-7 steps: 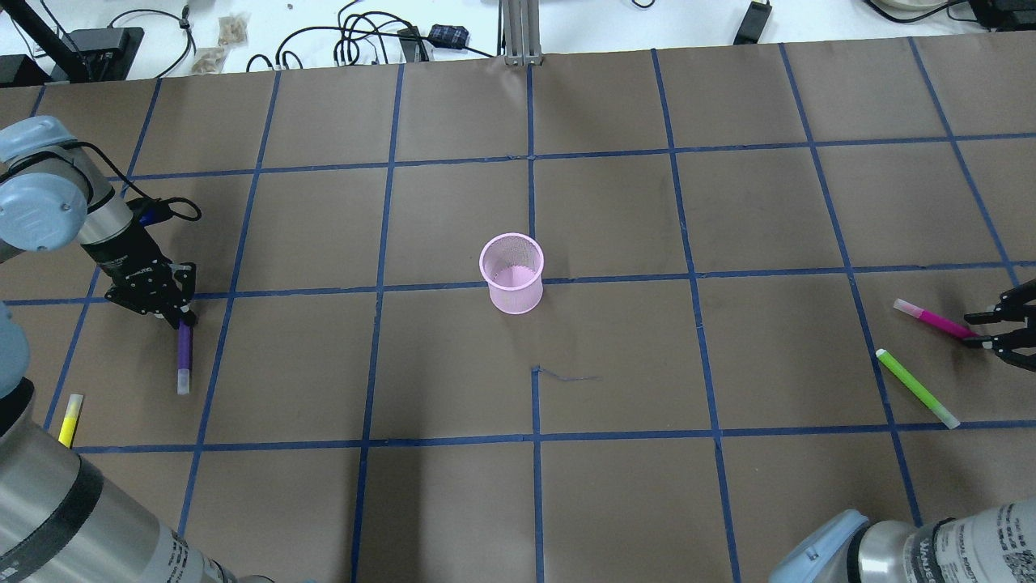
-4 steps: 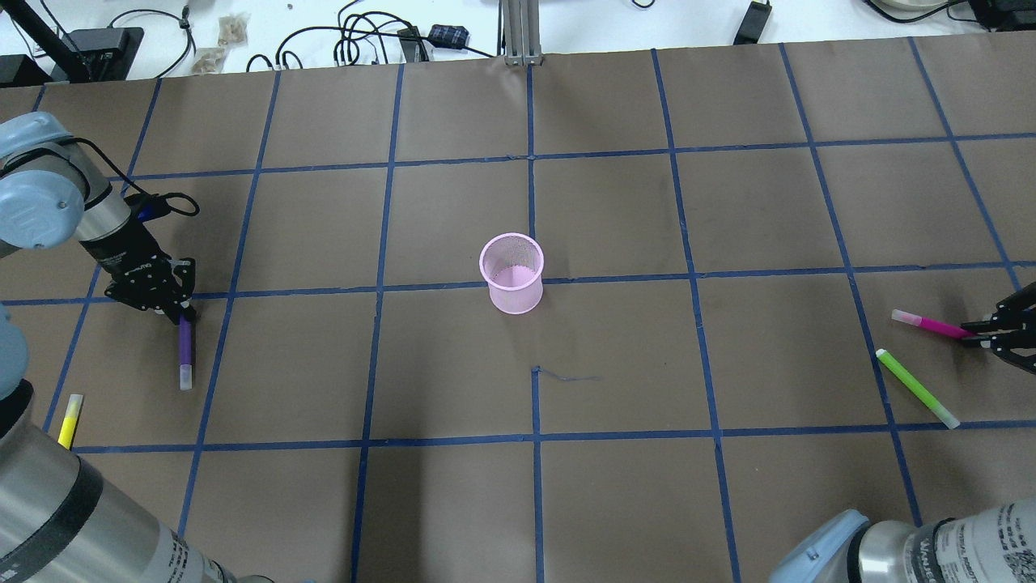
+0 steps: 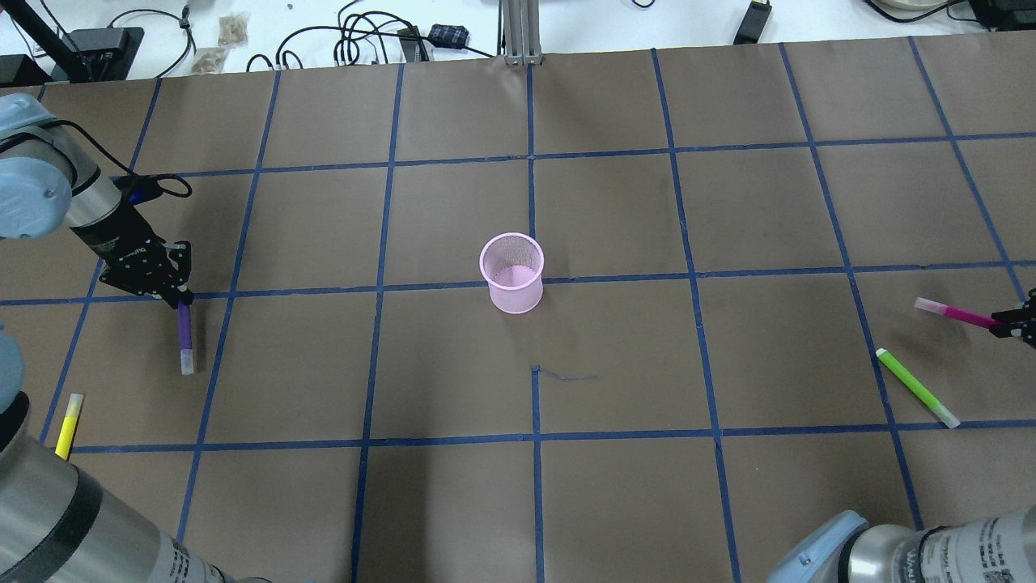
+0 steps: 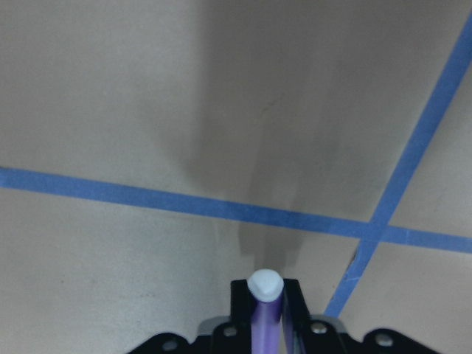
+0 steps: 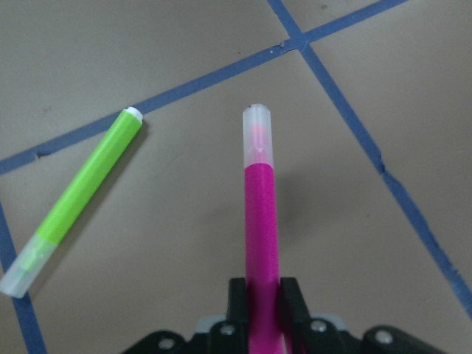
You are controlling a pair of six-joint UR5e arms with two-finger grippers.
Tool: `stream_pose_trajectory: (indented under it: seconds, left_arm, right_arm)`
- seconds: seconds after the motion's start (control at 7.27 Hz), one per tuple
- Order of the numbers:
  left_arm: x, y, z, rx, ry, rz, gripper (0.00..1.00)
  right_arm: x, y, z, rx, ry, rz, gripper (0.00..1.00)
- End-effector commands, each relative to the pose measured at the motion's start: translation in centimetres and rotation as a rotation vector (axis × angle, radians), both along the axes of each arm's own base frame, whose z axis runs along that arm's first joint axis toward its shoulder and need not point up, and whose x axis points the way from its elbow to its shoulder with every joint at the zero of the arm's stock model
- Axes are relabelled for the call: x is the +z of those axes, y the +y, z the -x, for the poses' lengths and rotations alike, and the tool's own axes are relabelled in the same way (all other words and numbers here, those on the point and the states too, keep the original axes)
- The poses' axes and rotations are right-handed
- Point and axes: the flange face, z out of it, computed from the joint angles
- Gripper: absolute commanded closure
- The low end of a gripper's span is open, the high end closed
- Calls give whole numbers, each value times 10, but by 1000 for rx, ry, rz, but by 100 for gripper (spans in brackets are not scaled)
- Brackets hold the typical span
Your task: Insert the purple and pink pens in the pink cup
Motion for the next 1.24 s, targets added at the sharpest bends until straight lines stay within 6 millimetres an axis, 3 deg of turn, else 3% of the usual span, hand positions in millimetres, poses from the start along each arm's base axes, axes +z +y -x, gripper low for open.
stream_pose_trajectory:
  seconds: [0.0, 0.14, 0.41, 0.55, 0.69, 0.83, 0.96, 1.1]
  left_arm:
    - [22, -4, 0, -1, -20, 29, 100]
    - [37, -10, -3, -1, -32, 50, 100]
    - [64, -13, 13, 17, 41, 93, 100]
    - [80, -11, 15, 14, 32, 119, 100]
    - [94, -13, 30, -9, 22, 141, 100]
    - [112, -18, 54, -48, 14, 171, 100]
    - [131, -17, 67, -48, 42, 219, 100]
    - [141, -14, 69, -29, 91, 266, 100]
  right_arm:
    - [93, -23, -86, -33, 56, -4, 87]
    - [142, -34, -150, -64, 121, -17, 86]
    - [192, -67, -277, -132, 203, -75, 86]
    - [202, -77, -344, -195, 218, -118, 85]
    - [192, -82, -406, -221, 236, -159, 84]
    - [198, -81, -452, -217, 325, -123, 83]
    - [188, -82, -485, -291, 324, -160, 83]
    - [178, -77, -538, -323, 321, -166, 82]
